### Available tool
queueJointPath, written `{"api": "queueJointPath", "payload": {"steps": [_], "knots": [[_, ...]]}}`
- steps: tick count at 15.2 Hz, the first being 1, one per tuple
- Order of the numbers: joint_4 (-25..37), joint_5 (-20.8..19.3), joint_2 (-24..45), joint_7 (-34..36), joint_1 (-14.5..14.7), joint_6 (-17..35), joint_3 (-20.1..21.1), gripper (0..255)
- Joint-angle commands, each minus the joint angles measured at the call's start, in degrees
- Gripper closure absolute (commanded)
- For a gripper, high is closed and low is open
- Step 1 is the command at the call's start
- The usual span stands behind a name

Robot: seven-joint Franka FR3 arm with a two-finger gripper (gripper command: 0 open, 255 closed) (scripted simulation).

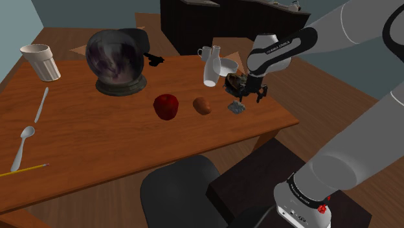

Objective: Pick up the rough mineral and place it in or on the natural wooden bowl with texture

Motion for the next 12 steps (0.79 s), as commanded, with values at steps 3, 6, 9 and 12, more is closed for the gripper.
{"api": "queueJointPath", "payload": {"steps": [3,6,9,12], "knots": [[-0.50,0.00,0.22,0.04,-0.02,0.73,-0.02,0],[-0.50,0.01,0.22,0.04,-0.02,0.73,-0.02,0],[-0.49,0.01,0.24,0.04,-0.01,0.75,-0.02,255],[-0.28,-0.14,-0.14,-0.48,-0.30,0.19,-0.32,255]]}}
